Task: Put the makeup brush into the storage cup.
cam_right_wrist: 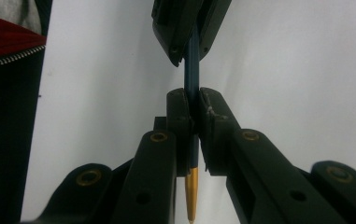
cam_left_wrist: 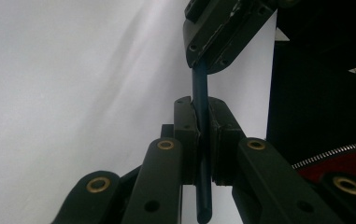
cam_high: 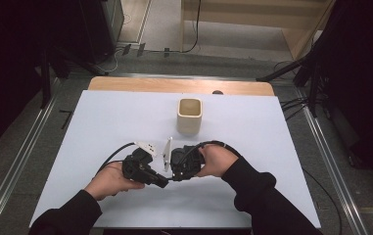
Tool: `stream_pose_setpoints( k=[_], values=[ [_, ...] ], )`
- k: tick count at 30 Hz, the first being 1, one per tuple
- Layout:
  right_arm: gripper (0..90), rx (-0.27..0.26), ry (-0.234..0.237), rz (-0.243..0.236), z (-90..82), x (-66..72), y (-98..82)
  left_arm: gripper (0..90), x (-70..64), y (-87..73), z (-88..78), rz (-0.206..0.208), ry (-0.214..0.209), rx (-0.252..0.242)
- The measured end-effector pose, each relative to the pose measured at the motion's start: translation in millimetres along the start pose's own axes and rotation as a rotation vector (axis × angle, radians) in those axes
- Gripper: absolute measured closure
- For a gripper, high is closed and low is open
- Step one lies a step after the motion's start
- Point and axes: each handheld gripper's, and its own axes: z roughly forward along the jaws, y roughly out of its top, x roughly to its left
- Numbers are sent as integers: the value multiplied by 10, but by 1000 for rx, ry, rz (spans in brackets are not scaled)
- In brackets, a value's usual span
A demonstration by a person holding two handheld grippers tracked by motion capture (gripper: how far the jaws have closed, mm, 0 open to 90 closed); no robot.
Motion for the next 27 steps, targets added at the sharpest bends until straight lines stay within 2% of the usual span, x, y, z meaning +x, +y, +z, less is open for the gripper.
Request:
stream_pose_setpoints(
  k=[8, 9, 10, 13, 14, 16, 21, 24, 27],
  values=[
    [827, -21, 31, 15, 12, 7, -38, 853, 2, -9, 15, 8, -32, 1],
    [787, -30, 26, 7, 6, 0, -46, 853, 1, -9, 11, 9, -35, 2],
    [692, -45, 29, 18, 1, 2, -58, 853, -2, -12, 9, 9, -33, -3],
    [503, -96, 34, 92, -36, -33, -125, 853, -4, -20, -8, 5, -32, -9],
    [462, -115, 23, 97, -47, -41, -149, 853, -3, -22, -12, 8, -33, -11],
    [422, -158, -5, 119, -69, -57, -214, 853, -5, -27, -20, 7, -35, -17],
    [348, -243, 14, 209, -111, -53, -384, 852, -11, -39, -37, 5, -26, -27],
    [337, -285, 19, 239, -117, -47, -485, 852, -4, -47, -53, 1, -28, -35],
    [333, -327, -5, 274, -137, -52, -589, 852, 3, -64, -69, -3, -26, -43]
  ],
)
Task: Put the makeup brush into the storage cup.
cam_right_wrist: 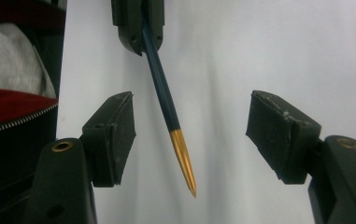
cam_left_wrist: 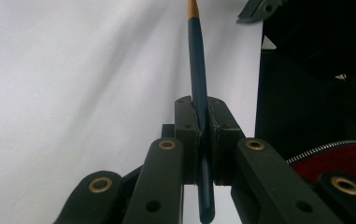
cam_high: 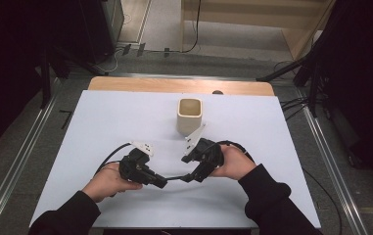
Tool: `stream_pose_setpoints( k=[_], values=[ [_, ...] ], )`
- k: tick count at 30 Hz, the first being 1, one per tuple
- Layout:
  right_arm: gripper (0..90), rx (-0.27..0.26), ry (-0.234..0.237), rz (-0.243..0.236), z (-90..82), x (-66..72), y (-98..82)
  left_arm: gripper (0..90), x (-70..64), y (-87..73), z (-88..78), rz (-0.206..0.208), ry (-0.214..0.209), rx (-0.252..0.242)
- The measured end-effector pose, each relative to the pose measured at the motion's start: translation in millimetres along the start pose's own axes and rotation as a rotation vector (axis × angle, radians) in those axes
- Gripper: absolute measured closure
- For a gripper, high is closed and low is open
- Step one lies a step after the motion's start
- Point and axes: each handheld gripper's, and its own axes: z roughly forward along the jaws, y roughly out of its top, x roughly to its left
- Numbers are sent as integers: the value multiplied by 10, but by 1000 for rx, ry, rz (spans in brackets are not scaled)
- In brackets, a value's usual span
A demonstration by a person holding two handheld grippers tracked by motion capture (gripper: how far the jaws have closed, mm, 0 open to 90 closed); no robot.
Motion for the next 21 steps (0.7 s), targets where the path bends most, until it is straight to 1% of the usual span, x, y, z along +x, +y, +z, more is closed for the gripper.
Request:
stream_pose_setpoints(
  k=[1, 2, 4, 5, 8, 9, 12, 13, 17, 19, 20, 21],
  values=[
    [333, -19, 8, 9, -15, -9, -33, 852, 4, -6, -3, -2, -2, -6],
    [333, -31, 8, 32, -38, -12, -65, 852, 9, -10, -9, -5, -1, -7],
    [326, -59, -7, 48, -68, -37, -119, 852, 15, -16, -23, -13, 1, -16],
    [321, -69, -7, 71, -87, -39, -144, 852, 20, -19, -29, -15, 1, -21],
    [315, -103, -20, 105, -136, -61, -225, 852, 20, -38, -54, -16, 11, -35],
    [310, -109, -19, 127, -152, -58, -255, 852, 19, -50, -59, -23, 9, -43],
    [293, -142, -36, 157, -176, -70, -351, 852, 25, -84, -76, -35, 22, -51],
    [289, -148, -36, 177, -181, -69, -382, 852, 23, -96, -81, -39, 26, -57],
    [281, -161, -59, 220, -204, -59, -486, 852, 17, -137, -120, -41, 38, -82],
    [276, -172, -71, 240, -215, -54, -532, 851, 7, -150, -136, -47, 57, -95],
    [276, -174, -71, 250, -220, -54, -547, 851, 1, -156, -146, -59, 60, -104],
    [276, -173, -76, 268, -236, -56, -570, 852, -3, -162, -153, -59, 68, -113]
  ],
)
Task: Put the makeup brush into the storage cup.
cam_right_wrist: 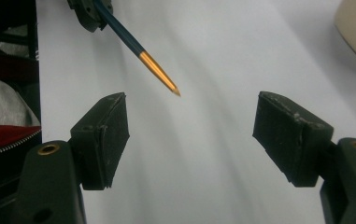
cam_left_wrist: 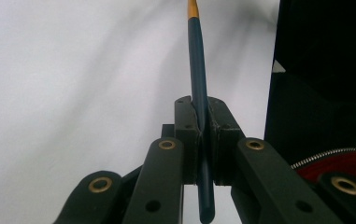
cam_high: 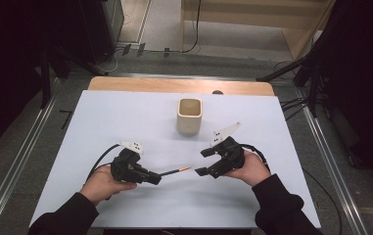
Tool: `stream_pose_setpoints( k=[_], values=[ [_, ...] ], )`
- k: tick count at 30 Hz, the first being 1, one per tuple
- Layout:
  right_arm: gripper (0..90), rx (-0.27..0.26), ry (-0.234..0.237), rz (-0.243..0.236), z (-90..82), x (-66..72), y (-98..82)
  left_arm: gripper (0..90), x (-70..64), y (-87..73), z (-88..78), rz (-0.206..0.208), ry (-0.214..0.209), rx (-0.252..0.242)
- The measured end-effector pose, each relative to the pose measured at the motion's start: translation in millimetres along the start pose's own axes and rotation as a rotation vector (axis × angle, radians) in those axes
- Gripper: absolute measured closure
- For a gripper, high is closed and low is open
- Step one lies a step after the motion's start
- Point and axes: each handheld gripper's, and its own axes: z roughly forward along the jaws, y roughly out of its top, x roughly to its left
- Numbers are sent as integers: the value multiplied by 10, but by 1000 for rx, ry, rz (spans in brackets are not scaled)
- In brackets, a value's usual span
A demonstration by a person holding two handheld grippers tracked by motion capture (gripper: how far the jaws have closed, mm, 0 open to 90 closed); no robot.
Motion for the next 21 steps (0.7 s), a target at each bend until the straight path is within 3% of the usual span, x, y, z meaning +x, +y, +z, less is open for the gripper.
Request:
stream_pose_setpoints(
  k=[3, 11, 16, 21],
  values=[
    [280, -33, 14, 25, -41, -28, -44, 852, -14, -7, -17, -18, 0, -26],
    [279, -71, -14, 88, -121, -70, -153, 852, -27, -36, -14, -58, 15, -92],
    [300, -96, -5, 111, -161, -57, -219, 852, -25, -63, -38, -82, 42, -137],
    [299, -136, -42, 150, -187, -28, -278, 852, -26, -71, -64, -101, 68, -198]
  ],
)
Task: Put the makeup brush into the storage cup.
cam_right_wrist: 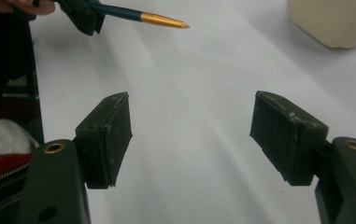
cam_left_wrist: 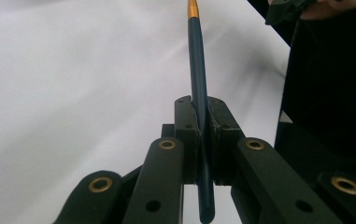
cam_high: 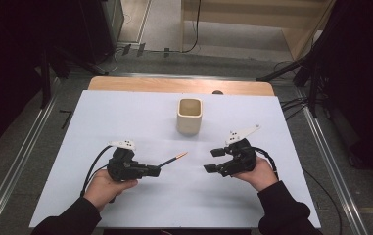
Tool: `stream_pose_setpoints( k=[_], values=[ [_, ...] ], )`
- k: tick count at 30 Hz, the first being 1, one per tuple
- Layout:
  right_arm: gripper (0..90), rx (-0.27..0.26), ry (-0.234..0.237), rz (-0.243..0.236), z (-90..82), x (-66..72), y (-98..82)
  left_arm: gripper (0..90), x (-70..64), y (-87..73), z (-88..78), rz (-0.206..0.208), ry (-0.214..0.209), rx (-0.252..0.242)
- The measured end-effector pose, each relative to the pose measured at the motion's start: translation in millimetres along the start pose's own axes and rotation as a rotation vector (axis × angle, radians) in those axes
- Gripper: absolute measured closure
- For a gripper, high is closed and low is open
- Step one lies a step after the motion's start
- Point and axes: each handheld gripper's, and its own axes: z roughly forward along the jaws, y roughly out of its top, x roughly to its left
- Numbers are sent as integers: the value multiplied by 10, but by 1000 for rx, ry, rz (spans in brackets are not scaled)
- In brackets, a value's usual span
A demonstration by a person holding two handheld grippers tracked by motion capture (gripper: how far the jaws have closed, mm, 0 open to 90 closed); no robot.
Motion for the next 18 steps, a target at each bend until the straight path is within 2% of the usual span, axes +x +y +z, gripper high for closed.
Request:
stream_pose_setpoints(
  k=[6, 8, 13, 18],
  values=[
    [301, -77, -19, 59, -8, 3, -80, 851, -7, -27, 10, -23, 19, -56],
    [301, -81, -18, 83, 4, 11, -101, 852, -11, -41, 24, -37, 22, -72],
    [296, -91, -23, 105, 37, 93, -141, 852, -27, -69, 58, -51, 31, -109],
    [289, -116, -29, 103, 46, 175, -156, 852, -50, -91, 83, -58, 38, -148]
  ],
)
